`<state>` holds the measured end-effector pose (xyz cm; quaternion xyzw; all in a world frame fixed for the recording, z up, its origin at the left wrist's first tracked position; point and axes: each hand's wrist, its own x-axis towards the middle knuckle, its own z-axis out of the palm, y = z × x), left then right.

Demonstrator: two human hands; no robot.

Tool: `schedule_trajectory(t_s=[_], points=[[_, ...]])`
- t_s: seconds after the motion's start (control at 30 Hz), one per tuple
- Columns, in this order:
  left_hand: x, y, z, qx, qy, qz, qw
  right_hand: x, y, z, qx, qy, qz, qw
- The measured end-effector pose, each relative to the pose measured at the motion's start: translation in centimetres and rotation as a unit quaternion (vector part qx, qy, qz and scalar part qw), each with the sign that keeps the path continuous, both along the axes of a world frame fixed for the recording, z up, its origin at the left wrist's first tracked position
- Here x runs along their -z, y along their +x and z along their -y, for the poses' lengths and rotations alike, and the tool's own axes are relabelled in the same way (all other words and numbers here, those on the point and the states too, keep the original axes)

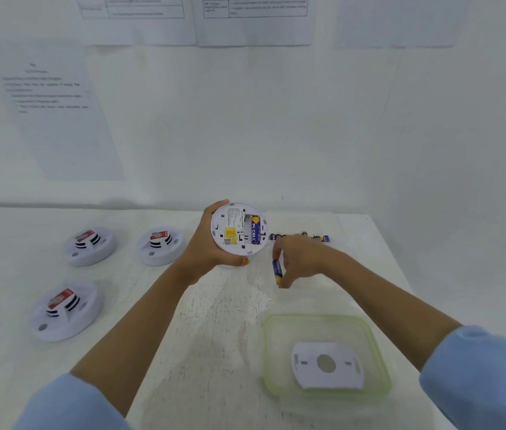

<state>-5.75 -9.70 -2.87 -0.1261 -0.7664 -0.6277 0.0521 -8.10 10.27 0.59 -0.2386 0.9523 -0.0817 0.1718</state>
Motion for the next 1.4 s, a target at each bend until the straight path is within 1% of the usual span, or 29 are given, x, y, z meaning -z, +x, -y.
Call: schedule_trajectory(t_s=[0.1,0.17,0.2,0.3,0.33,0.37,0.43,0.47,0.5,0.57,0.63,0.73,0.8,0.97,1.13,1.23,1.33,1.4], points=[[0.2,-0.1,-0.1,0.005,-0.001,0.002,1.0,1.7,-0.4,0.4,-0.016,0.035,-0.005,0.999],[0.4,-0.1,-0.2,0.007,0.003,0.001,1.0,2.6,-0.5,0.3,-0.008,0.037,-0.005,0.999],[0.5,-0.1,-0.2,0.01,0.005,0.001,1.0,2.9,-0.5,0.1,0.0,0.022,0.012,1.0],[0.6,-0.1,-0.4,0.015,0.01,0.0,1.0,1.8,-0.5,-0.8,0.029,-0.076,0.11,0.991],[0.6,-0.1,-0.4,0.015,0.013,0.0,1.0,1.1,-0.6,-1.2,0.042,-0.116,0.107,0.987],[0.5,0.0,-0.4,0.015,0.015,0.0,1.0,0.3,-0.7,-1.5,0.062,-0.169,0.078,0.981],[0.4,0.0,-0.6,0.015,0.016,-0.003,1.0,-1.1,-0.7,-1.6,0.099,-0.288,-0.017,0.953],[0.4,0.0,-0.8,0.015,0.016,-0.004,1.0,-1.5,-0.6,-1.4,0.095,-0.33,-0.062,0.937],[0.3,0.0,-0.9,0.015,0.016,-0.005,1.0,-1.8,-0.4,-0.9,0.078,-0.347,-0.093,0.93],[0.3,-0.1,-1.3,0.015,0.016,-0.009,1.0,-1.6,0.0,0.1,0.039,-0.311,-0.12,0.942],[0.3,-0.2,-1.7,0.011,0.015,-0.014,1.0,-0.7,0.0,0.9,0.034,-0.263,-0.152,0.952],[0.3,-0.3,-2.1,0.0,0.013,-0.023,1.0,0.0,-0.3,1.4,0.055,-0.253,-0.201,0.945],[0.3,-0.5,-2.4,-0.007,0.006,-0.035,0.999,0.0,-0.7,1.6,0.071,-0.266,-0.213,0.938],[0.4,-0.7,-3.2,-0.003,0.016,-0.047,0.999,-0.1,-1.4,1.7,0.116,-0.334,-0.177,0.918],[0.9,-0.6,-3.2,0.007,0.012,-0.038,0.999,0.5,-1.3,1.5,0.124,-0.362,-0.165,0.909],[0.9,-0.6,-3.0,-0.003,0.02,-0.034,0.999,0.4,-1.4,1.4,0.116,-0.386,-0.179,0.897],[0.5,-0.8,-3.1,-0.005,0.013,-0.046,0.999,0.3,-1.5,1.4,0.09,-0.384,-0.218,0.893],[0.3,-0.8,-3.2,-0.005,0.01,-0.051,0.999,0.2,-1.5,1.3,0.083,-0.398,-0.245,0.88]])
